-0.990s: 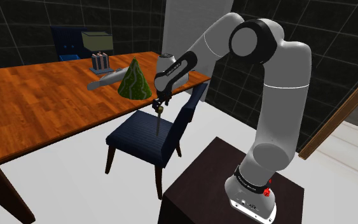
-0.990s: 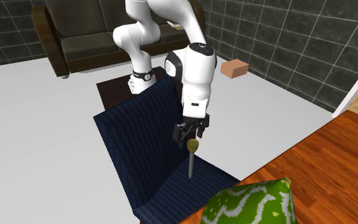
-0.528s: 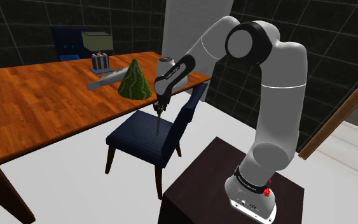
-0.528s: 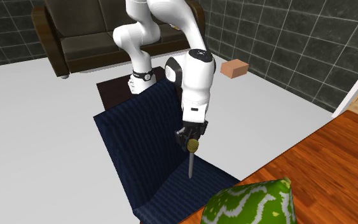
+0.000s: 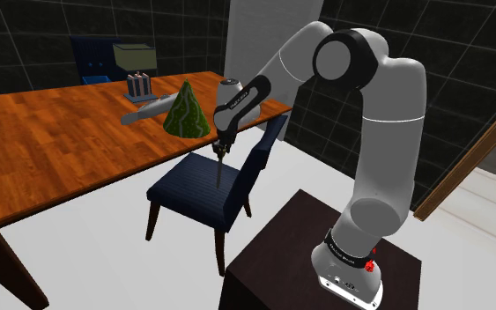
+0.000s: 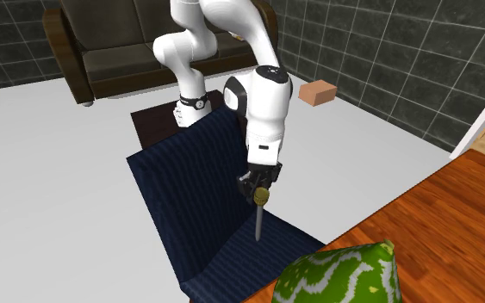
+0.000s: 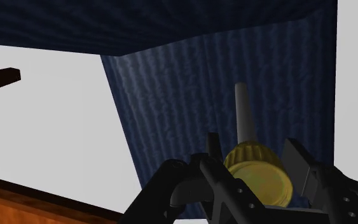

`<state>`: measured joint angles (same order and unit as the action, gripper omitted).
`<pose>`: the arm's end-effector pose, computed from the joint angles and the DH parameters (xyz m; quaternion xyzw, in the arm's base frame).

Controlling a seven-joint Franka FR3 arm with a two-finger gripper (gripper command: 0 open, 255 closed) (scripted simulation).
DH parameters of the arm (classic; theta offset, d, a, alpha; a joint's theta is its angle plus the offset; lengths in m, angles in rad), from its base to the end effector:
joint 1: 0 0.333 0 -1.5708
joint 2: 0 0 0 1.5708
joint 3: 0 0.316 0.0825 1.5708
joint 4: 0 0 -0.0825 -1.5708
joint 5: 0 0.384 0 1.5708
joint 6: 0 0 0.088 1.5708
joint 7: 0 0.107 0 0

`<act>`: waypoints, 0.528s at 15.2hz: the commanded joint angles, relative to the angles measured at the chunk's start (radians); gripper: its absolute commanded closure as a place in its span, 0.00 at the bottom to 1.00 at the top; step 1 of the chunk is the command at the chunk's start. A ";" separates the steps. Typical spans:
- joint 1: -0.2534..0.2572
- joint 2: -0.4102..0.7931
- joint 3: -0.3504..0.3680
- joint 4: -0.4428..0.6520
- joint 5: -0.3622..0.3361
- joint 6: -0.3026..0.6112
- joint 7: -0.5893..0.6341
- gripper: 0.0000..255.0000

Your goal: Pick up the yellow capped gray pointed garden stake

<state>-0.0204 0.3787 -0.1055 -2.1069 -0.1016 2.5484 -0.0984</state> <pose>0.5834 -0.0717 0.2420 0.9978 0.0318 0.0260 0.0523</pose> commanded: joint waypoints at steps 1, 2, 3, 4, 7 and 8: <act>0.000 -0.016 0.000 0.000 0.000 -0.017 -0.002 1.00; 0.000 -0.026 -0.001 0.001 0.000 -0.028 -0.002 1.00; 0.001 -0.036 -0.001 0.002 0.000 -0.039 -0.003 1.00; 0.001 -0.046 -0.001 0.004 0.000 -0.050 -0.004 1.00; 0.002 -0.075 -0.001 0.009 0.000 -0.084 -0.007 1.00; 0.002 -0.084 -0.001 0.011 0.000 -0.096 -0.008 1.00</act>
<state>-0.0188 0.3072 -0.1066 -2.0975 -0.1018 2.4674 -0.1051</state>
